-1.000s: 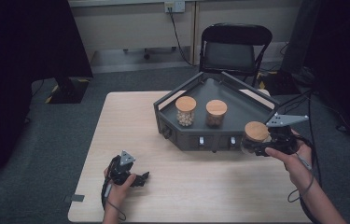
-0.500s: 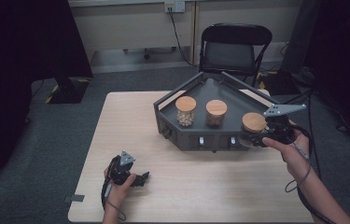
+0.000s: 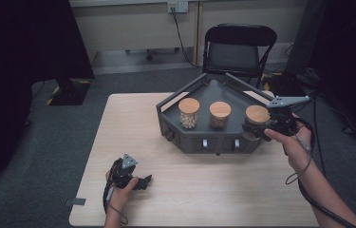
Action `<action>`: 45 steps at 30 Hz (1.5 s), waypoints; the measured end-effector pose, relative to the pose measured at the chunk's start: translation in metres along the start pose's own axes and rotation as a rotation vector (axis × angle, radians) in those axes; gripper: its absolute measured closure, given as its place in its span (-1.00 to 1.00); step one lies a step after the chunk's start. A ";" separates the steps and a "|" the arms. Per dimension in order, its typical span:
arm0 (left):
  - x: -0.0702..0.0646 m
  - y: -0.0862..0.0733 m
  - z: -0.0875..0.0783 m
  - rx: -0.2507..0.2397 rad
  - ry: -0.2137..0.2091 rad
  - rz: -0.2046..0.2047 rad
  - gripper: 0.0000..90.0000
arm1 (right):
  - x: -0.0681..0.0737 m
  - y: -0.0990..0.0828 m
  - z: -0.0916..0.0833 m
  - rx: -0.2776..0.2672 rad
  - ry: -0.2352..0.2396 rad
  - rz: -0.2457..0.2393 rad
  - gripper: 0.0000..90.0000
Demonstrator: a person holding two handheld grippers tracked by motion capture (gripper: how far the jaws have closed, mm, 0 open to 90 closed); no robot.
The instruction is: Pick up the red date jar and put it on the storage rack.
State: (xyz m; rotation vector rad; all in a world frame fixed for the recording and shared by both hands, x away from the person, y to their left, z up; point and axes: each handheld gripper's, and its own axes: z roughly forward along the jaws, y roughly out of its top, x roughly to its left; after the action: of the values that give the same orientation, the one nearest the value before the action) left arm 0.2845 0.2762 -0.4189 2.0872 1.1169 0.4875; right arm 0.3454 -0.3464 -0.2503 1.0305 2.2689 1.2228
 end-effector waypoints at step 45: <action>0.000 0.000 0.000 0.000 0.000 0.000 -1.00 | -0.014 0.008 0.047 0.024 -0.100 0.057 -0.43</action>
State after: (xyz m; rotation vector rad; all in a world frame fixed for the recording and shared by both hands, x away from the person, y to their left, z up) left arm 0.2845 0.2762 -0.4189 2.0876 1.1166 0.4878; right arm 0.3863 -0.3274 -0.2700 1.1465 2.1966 1.1428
